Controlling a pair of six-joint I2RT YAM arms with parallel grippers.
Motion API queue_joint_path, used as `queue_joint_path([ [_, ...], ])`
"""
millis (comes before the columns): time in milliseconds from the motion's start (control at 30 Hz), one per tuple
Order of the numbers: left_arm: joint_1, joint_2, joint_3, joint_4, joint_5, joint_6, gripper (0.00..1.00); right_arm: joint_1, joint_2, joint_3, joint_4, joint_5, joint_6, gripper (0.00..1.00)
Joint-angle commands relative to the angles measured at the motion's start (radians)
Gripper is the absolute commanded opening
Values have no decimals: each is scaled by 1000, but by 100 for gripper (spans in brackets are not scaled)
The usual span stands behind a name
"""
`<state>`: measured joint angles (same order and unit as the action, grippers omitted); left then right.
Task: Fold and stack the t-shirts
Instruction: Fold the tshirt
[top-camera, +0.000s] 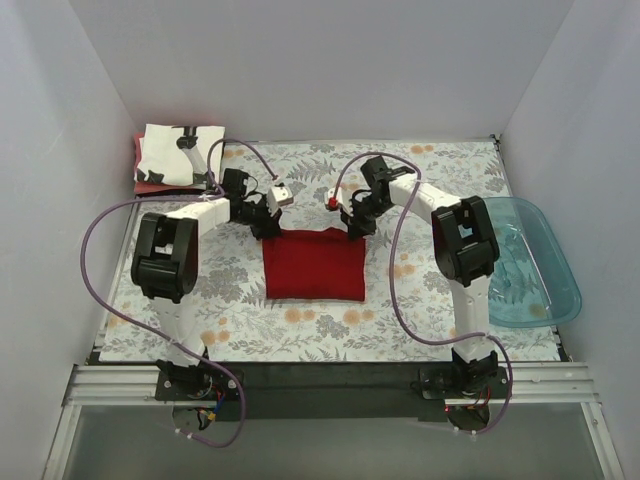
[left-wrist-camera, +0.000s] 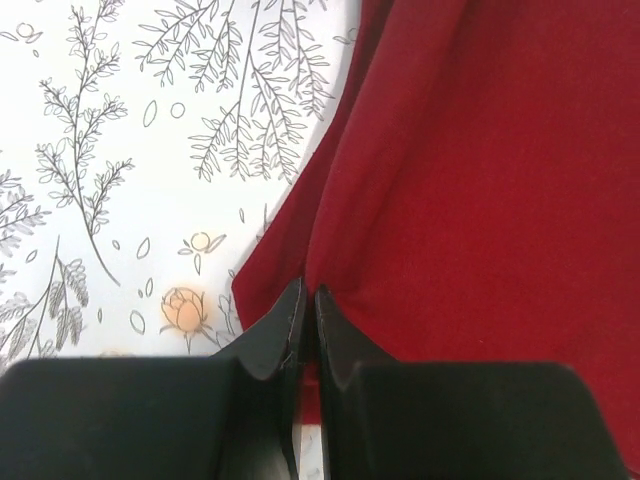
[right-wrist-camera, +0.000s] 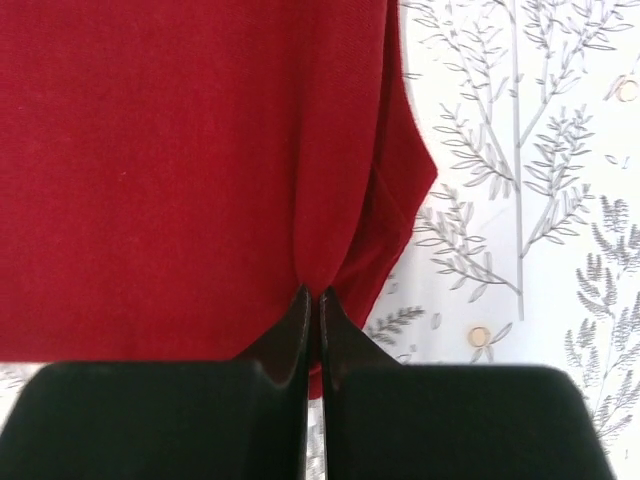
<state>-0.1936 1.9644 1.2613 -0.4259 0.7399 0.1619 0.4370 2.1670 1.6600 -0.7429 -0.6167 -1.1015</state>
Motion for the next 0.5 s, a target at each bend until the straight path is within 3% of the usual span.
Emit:
queue_joint_path([
  [0, 10, -143, -11, -11, -30, -9, 0, 9, -114, -13, -59, 0, 54, 1],
  [133, 36, -182, 22, -37, -5, -16, 0, 9, -159, 46, -78, -29, 72, 1],
  [333, 66, -67, 85, -57, -28, 5, 0, 29, -75, 110, -78, -32, 80, 1],
  [467, 71, 10, 118, -37, -53, -27, 0, 34, 69, 194, -69, -9, 121, 21],
])
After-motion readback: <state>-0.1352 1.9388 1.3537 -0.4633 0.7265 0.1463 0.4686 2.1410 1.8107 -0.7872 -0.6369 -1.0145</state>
